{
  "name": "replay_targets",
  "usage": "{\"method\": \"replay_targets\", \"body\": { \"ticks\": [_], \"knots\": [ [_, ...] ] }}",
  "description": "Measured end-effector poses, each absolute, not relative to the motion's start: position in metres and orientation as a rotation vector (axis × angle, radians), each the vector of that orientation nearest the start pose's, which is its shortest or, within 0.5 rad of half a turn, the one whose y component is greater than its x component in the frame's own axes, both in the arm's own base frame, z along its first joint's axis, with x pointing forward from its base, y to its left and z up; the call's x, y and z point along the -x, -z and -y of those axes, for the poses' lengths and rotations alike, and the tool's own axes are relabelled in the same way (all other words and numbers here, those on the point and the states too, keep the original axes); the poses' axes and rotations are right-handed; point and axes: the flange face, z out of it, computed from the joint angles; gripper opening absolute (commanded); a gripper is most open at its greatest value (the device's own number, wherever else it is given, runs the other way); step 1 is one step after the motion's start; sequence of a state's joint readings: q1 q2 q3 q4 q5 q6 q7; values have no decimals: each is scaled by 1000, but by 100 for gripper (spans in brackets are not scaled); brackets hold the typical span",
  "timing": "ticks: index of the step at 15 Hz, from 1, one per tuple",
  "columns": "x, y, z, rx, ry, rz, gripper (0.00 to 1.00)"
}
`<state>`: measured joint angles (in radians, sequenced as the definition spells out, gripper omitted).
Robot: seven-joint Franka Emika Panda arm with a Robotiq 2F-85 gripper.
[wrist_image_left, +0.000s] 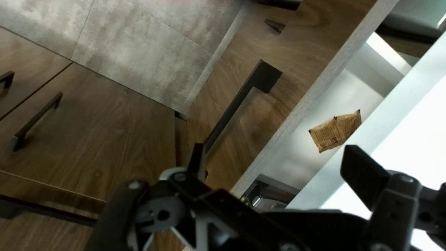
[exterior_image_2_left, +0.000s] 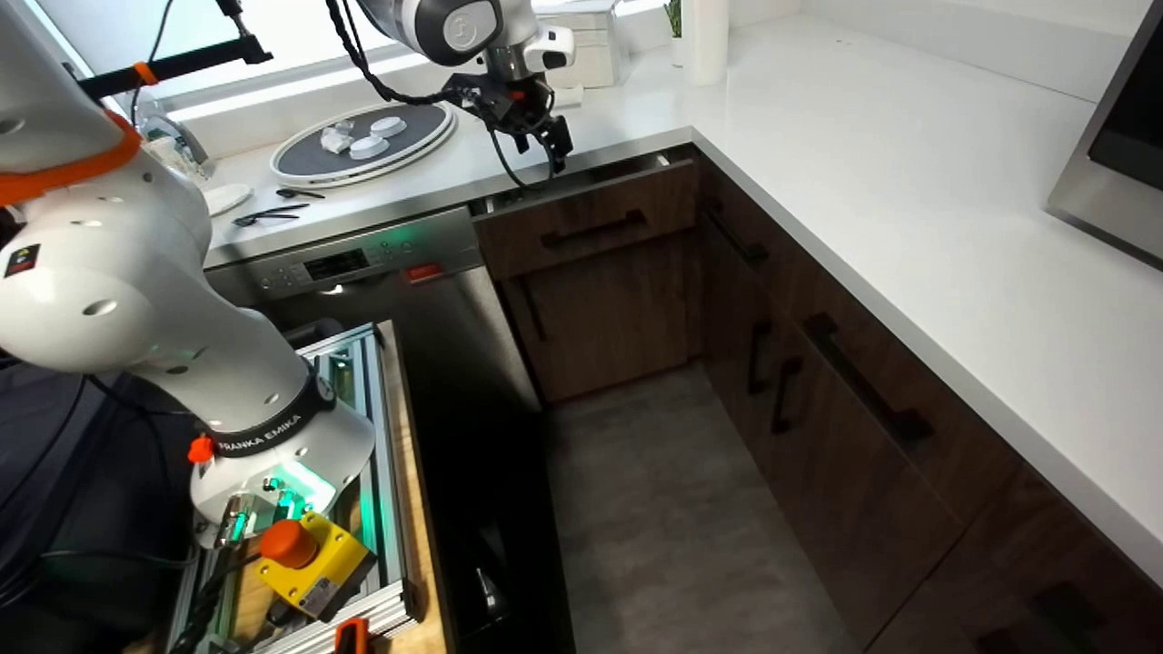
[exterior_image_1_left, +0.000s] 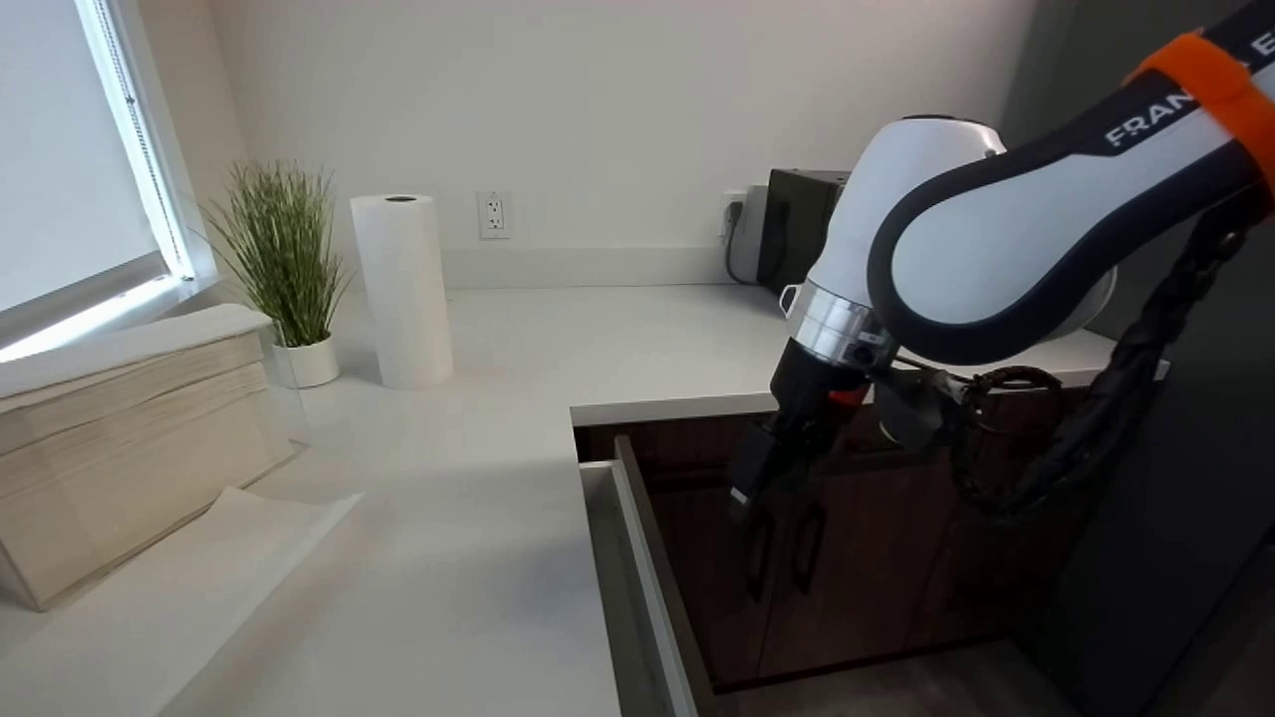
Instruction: Open the drawer
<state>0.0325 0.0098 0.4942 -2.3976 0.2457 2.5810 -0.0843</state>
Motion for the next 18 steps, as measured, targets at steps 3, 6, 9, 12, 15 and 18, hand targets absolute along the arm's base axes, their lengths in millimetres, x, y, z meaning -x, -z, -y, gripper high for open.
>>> {"method": "replay_targets", "body": {
  "ticks": [3, 6, 9, 12, 15, 18],
  "knots": [
    [-450, -329, -261, 2883, 211, 837, 58],
    [-462, -325, -268, 2855, 235, 1072, 33],
    [-475, -320, -280, 2812, 258, 1307, 11],
    [-488, -313, -298, 2749, 329, 1489, 14],
    [-499, -304, -305, 2701, 380, 1524, 4],
    [-500, -303, -305, 2696, 384, 1528, 0]
  ]
}}
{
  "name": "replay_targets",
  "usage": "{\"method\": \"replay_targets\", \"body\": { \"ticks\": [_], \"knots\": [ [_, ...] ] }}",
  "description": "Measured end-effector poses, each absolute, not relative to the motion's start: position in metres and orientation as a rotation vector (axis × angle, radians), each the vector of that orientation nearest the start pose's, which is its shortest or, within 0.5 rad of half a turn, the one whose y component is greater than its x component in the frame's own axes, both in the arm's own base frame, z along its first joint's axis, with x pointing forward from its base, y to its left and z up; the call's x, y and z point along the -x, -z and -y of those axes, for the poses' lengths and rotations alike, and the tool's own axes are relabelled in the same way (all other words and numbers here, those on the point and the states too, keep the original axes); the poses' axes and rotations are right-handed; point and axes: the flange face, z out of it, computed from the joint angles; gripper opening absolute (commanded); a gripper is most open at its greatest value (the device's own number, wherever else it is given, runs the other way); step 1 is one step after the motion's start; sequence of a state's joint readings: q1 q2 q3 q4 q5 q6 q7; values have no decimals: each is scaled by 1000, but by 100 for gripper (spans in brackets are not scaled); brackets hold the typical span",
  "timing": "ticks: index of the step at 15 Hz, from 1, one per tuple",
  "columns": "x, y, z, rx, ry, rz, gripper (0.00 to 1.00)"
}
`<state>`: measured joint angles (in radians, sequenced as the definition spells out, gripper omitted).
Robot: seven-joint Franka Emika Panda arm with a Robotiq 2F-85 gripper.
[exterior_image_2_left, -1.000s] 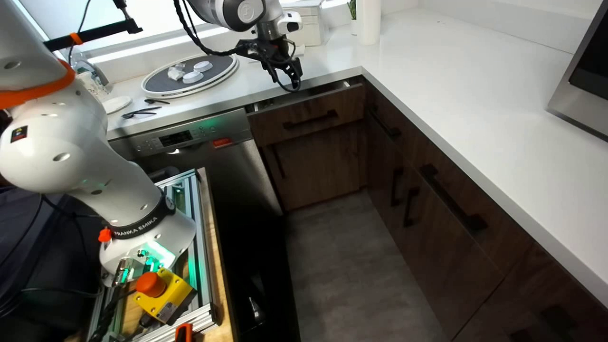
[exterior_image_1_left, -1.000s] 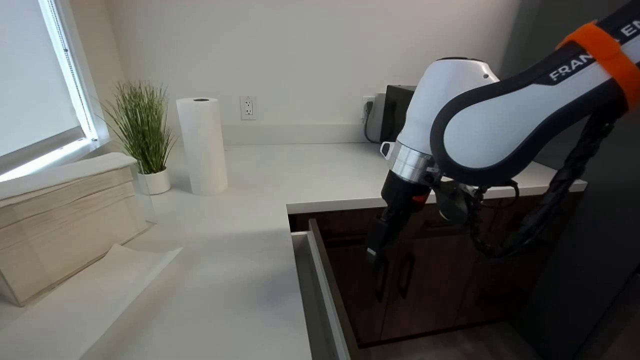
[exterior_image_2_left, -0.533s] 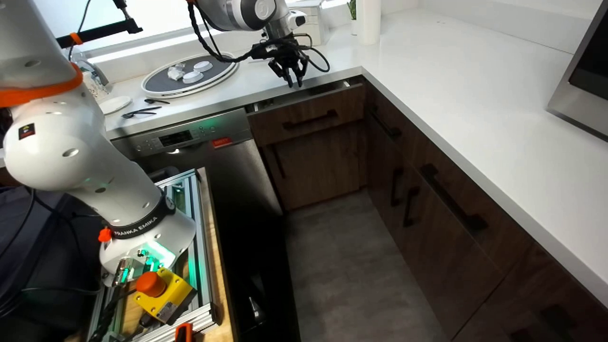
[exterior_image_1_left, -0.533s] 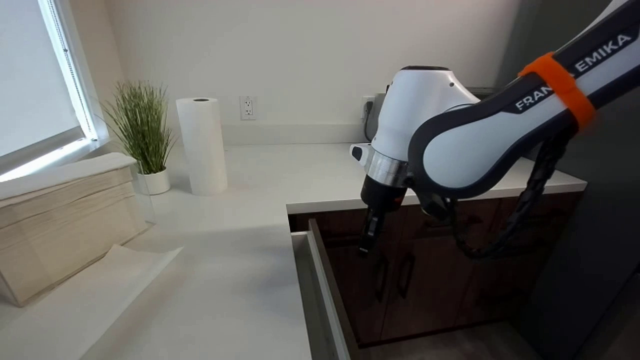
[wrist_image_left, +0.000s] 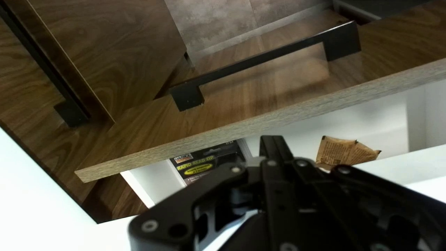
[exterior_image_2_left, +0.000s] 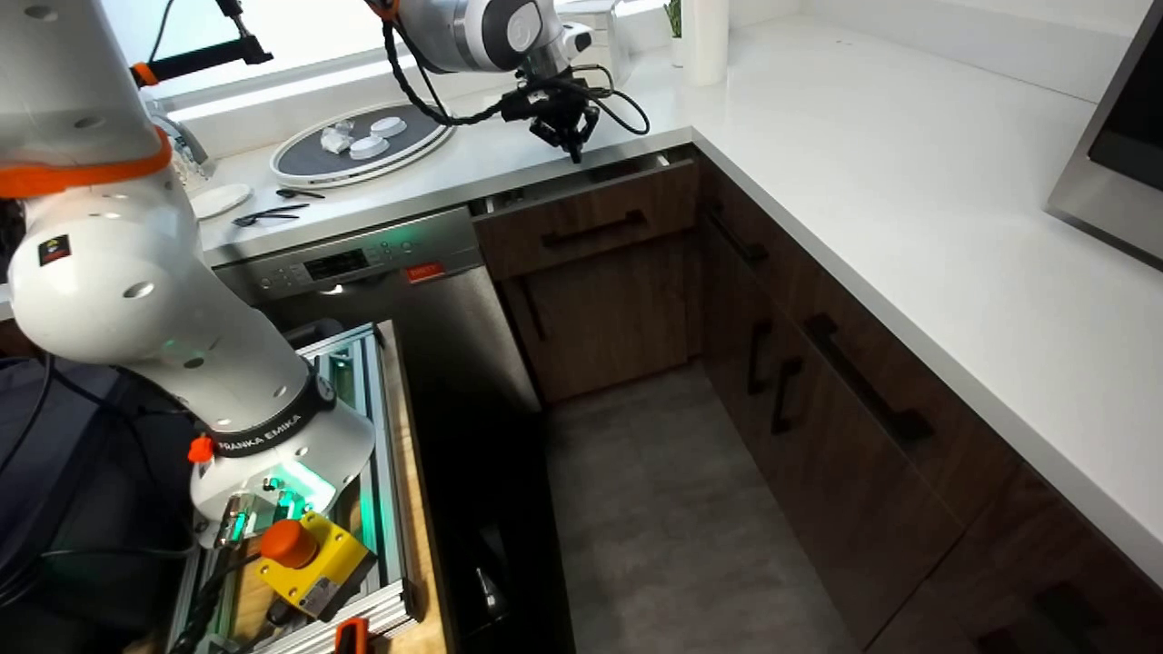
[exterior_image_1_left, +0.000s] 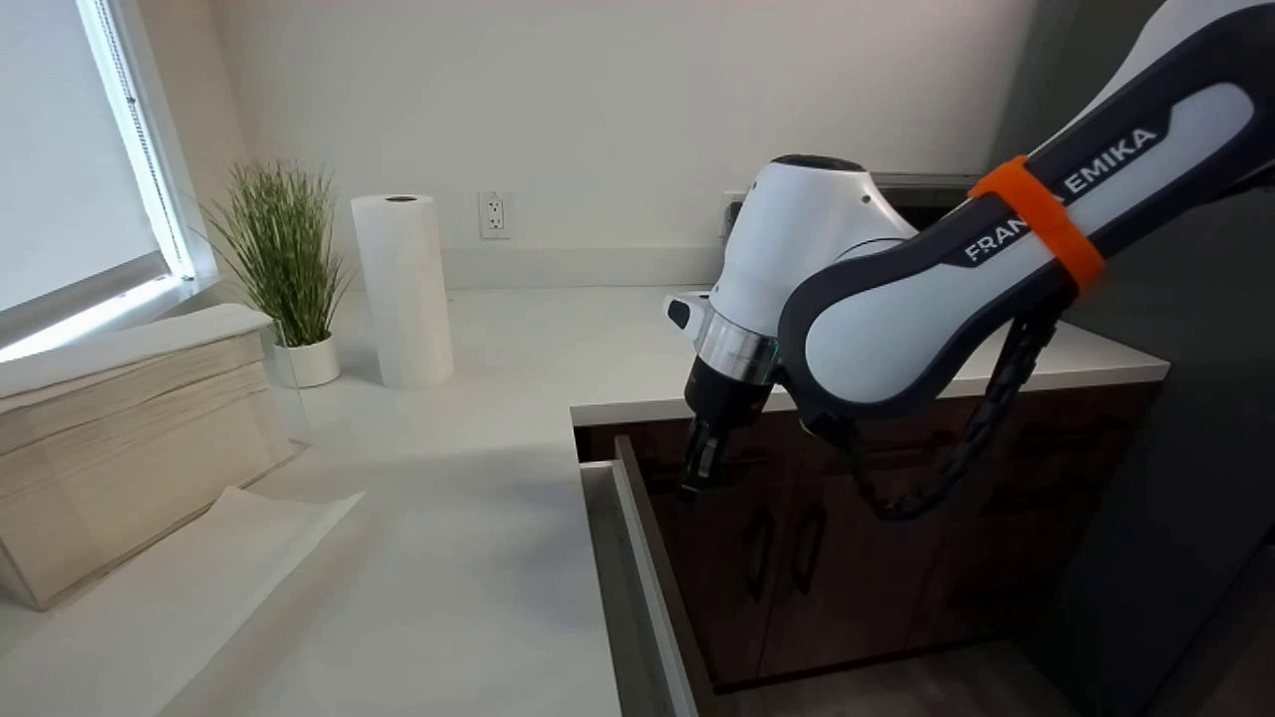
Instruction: Open the drawer
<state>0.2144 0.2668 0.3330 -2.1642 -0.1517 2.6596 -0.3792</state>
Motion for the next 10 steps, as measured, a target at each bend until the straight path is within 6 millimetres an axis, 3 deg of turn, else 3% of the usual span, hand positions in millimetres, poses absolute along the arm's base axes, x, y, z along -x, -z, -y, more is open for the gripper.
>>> {"method": "replay_targets", "body": {
  "ticks": [4, 10],
  "knots": [
    [-509, -299, -316, 2610, 395, 1661, 0],
    [-528, -271, -338, 2413, 453, 1869, 0]
  ]
}}
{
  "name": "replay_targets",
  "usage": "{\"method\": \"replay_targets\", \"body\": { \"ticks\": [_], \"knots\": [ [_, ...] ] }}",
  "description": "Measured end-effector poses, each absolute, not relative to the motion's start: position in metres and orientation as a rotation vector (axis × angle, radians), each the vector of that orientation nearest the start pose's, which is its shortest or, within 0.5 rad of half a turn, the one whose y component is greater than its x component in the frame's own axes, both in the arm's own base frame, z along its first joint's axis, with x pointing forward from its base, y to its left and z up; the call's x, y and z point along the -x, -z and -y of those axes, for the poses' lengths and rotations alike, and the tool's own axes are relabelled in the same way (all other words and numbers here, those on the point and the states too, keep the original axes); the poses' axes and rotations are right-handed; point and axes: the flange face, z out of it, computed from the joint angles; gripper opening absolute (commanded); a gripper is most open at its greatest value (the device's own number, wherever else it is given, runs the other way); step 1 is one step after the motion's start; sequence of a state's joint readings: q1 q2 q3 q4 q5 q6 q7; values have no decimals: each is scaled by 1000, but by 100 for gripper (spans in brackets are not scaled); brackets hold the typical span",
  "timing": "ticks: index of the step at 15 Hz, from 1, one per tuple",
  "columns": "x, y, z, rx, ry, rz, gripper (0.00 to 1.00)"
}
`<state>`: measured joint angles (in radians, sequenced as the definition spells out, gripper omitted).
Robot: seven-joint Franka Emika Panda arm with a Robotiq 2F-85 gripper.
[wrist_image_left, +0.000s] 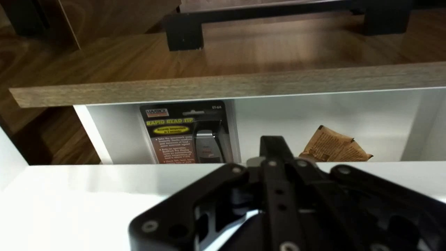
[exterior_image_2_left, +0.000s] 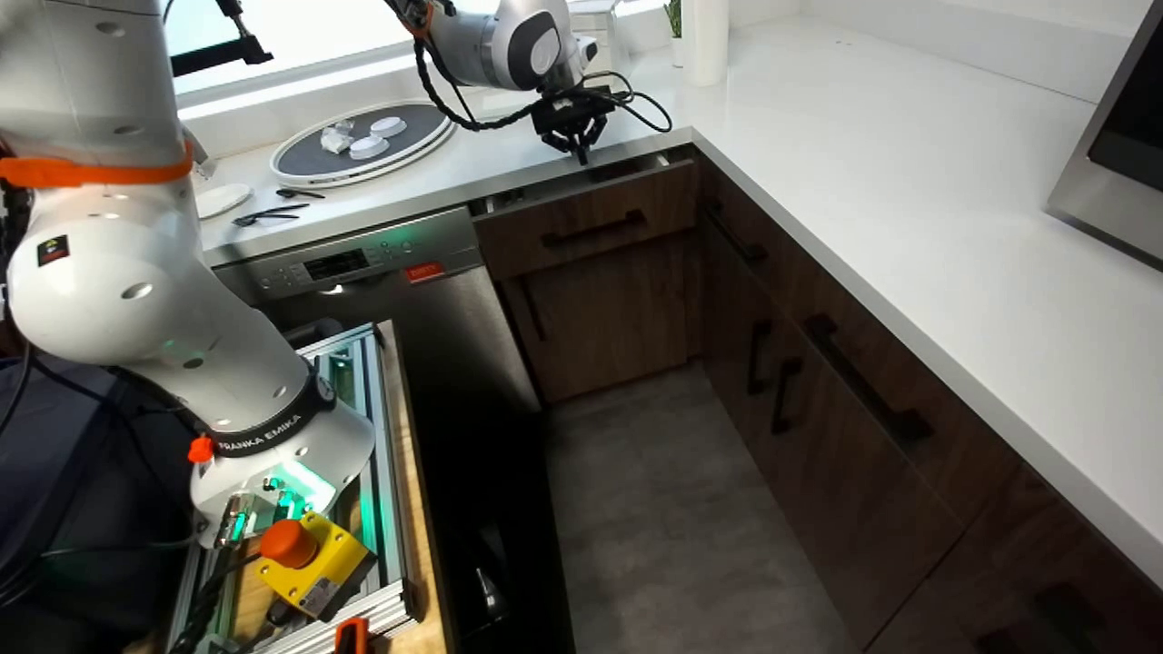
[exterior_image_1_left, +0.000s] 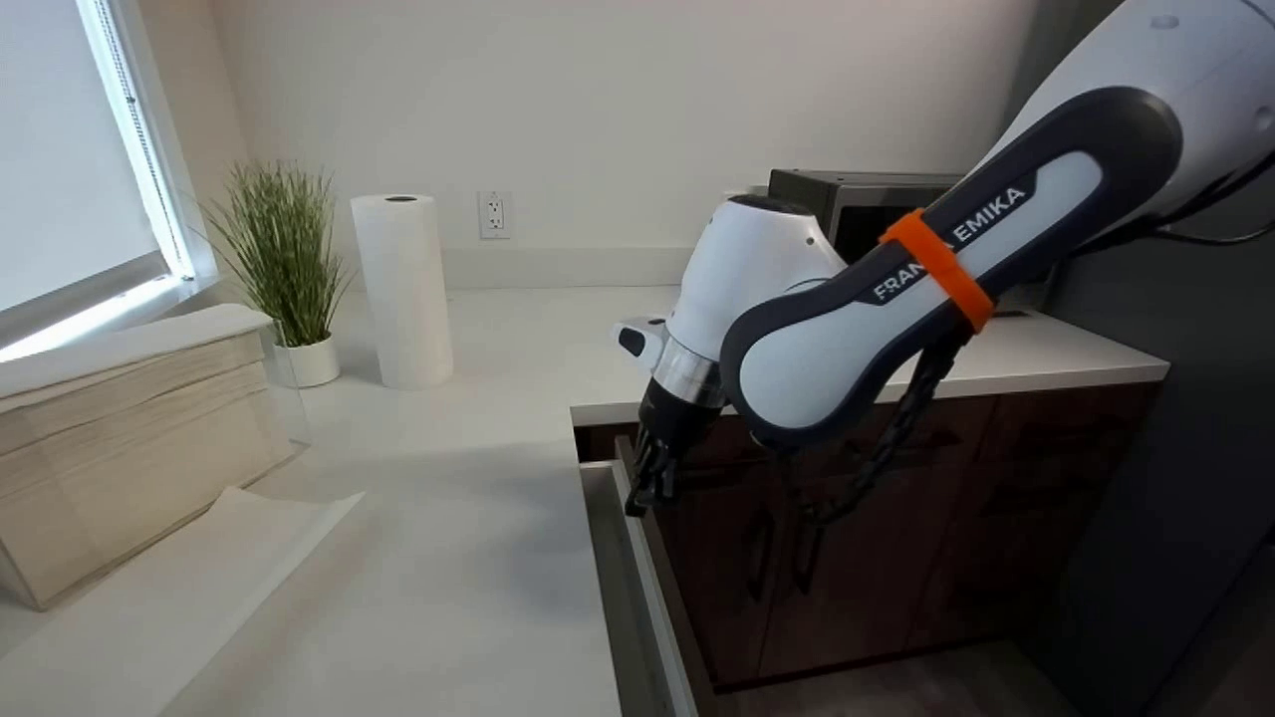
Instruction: Open the drawer
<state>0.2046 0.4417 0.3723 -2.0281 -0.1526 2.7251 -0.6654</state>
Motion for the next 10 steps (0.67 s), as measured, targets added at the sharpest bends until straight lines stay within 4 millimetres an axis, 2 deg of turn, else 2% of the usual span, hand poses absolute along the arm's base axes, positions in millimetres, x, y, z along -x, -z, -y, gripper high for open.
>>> {"method": "replay_targets", "body": {
  "ticks": [6, 10],
  "knots": [
    [-535, -233, -349, 2289, 433, 1939, 0],
    [-538, -219, -350, 2253, 407, 1933, 0]
  ]
}}
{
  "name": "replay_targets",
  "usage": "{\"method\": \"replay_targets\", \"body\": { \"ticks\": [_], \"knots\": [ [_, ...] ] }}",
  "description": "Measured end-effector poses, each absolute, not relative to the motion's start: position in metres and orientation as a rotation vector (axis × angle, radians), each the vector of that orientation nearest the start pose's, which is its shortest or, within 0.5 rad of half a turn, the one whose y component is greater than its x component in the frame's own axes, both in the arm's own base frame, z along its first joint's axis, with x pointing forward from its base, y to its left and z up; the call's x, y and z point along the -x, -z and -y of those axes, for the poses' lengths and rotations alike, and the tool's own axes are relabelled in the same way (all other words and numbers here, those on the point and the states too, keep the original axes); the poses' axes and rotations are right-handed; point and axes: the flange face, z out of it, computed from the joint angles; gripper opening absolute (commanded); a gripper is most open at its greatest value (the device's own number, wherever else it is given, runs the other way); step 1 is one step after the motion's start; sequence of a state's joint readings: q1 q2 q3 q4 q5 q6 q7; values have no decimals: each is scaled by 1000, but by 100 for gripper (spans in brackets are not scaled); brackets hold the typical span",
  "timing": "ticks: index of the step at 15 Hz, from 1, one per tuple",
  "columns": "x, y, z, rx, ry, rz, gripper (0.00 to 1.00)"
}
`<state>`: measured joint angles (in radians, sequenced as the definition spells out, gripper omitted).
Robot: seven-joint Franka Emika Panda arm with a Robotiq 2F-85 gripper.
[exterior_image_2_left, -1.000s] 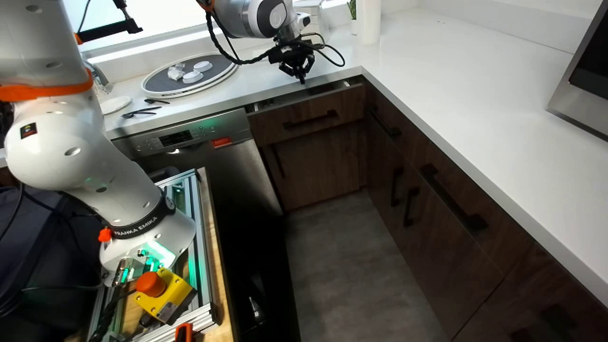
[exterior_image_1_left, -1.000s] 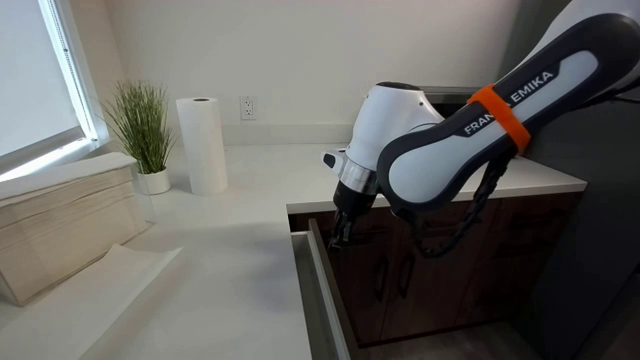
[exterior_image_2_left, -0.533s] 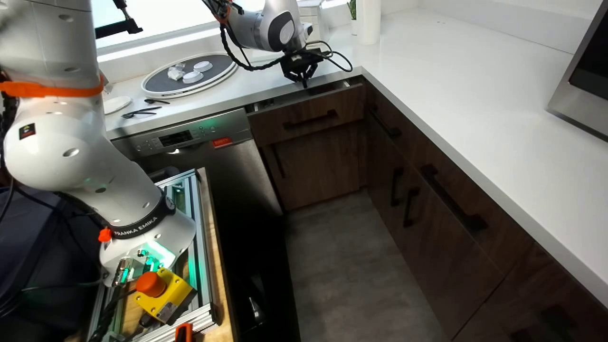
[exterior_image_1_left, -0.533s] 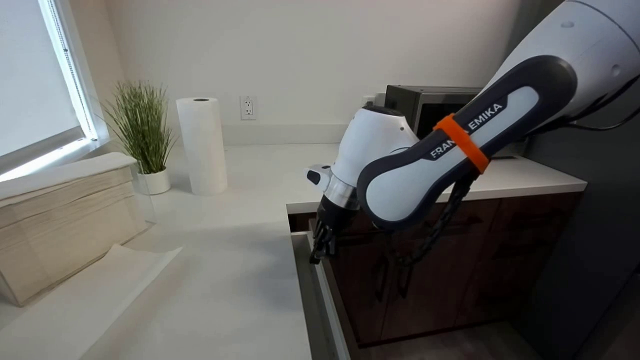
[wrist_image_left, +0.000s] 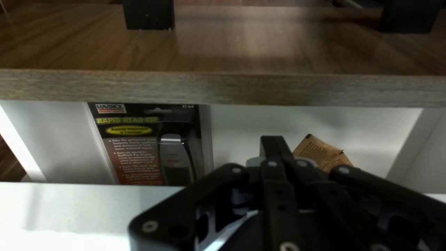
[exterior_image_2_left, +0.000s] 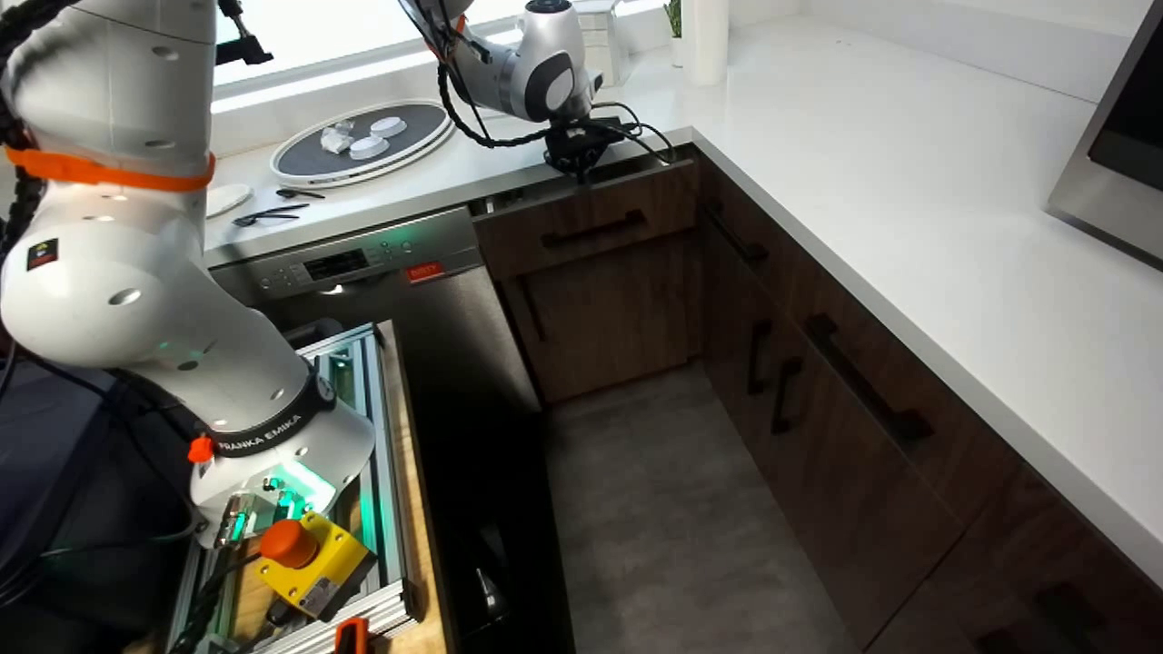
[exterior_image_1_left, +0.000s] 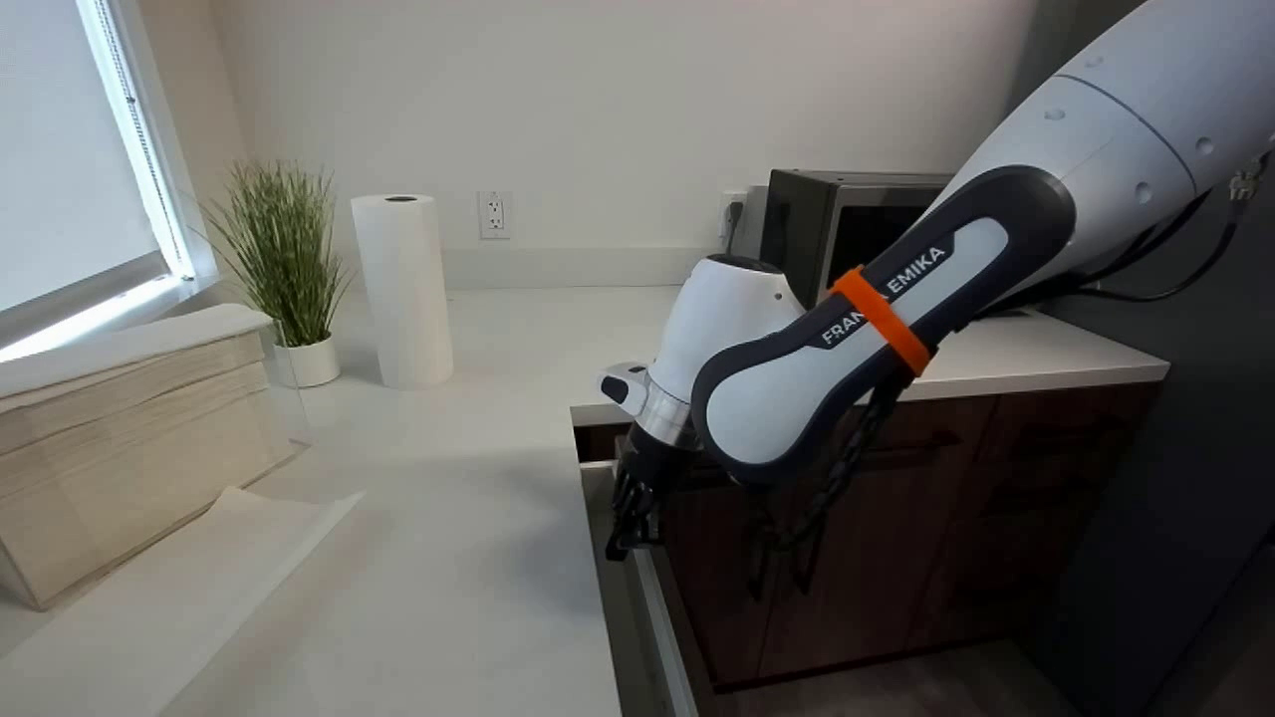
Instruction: Open the drawer
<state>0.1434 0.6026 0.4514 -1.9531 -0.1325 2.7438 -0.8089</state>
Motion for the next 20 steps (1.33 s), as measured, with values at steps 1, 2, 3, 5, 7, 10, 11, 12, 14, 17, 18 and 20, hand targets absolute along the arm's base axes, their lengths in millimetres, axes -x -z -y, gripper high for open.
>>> {"method": "replay_targets", "body": {
  "ticks": [1, 2, 3, 5, 7, 10, 11, 12, 14, 17, 18, 20],
  "knots": [
    [-538, -217, -350, 2248, 398, 1931, 0],
    [-539, -216, -348, 2246, 371, 1930, 0],
    [-539, -214, -347, 2245, 338, 1928, 0],
    [-538, -212, -345, 2242, 270, 1926, 0],
    [-538, -210, -343, 2241, 208, 1928, 0],
    [-540, -211, -342, 2241, 131, 1936, 0],
    [-540, -211, -341, 2242, 104, 1941, 0],
    [-540, -212, -340, 2245, 75, 1946, 0],
    [-540, -212, -338, 2256, 19, 1955, 0],
    [-539, -212, -332, 2296, -48, 1954, 0],
    [-538, -212, -330, 2324, -64, 1946, 0],
    [-535, -212, -326, 2384, -87, 1927, 0]
  ]
}}
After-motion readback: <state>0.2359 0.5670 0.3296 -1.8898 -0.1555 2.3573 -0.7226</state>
